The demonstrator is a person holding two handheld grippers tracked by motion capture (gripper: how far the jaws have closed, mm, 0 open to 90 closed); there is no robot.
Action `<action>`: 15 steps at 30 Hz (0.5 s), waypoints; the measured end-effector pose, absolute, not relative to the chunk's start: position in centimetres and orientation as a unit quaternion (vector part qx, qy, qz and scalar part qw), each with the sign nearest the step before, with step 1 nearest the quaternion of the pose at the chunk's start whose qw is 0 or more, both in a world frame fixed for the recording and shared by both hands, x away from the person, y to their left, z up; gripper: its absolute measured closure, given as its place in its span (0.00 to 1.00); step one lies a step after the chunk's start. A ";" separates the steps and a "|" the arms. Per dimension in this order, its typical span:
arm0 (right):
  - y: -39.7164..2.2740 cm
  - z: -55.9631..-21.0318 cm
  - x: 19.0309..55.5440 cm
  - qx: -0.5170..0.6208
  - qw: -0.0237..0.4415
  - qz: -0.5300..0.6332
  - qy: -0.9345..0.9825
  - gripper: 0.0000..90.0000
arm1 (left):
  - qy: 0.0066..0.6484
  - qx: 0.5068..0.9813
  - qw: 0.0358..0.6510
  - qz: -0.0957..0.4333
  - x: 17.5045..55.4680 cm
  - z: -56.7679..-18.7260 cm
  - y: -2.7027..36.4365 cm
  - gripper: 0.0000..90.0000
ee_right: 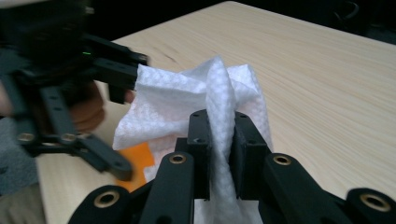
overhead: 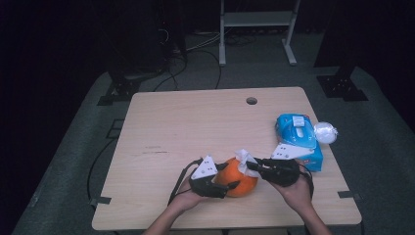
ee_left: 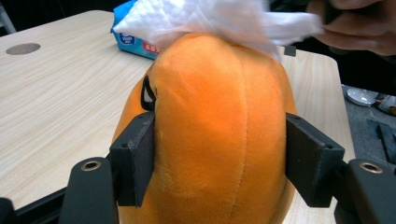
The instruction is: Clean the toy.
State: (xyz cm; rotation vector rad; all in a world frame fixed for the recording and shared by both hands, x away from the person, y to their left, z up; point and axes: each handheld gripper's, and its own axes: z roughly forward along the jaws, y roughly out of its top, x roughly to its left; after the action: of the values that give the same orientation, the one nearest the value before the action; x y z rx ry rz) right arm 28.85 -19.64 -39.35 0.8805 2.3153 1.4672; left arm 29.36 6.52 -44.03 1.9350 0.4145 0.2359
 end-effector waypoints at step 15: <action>-19.1 -39.5 28.7 0.305 0.131 0.497 0.802 0.88 | 0.178 0.821 0.537 0.080 29.7 -44.6 6.7 0.26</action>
State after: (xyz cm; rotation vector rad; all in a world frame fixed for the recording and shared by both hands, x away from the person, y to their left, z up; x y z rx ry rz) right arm 28.67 -19.08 -39.51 0.8851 2.3300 1.4426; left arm 29.73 6.67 -44.62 1.9533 0.4247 0.1894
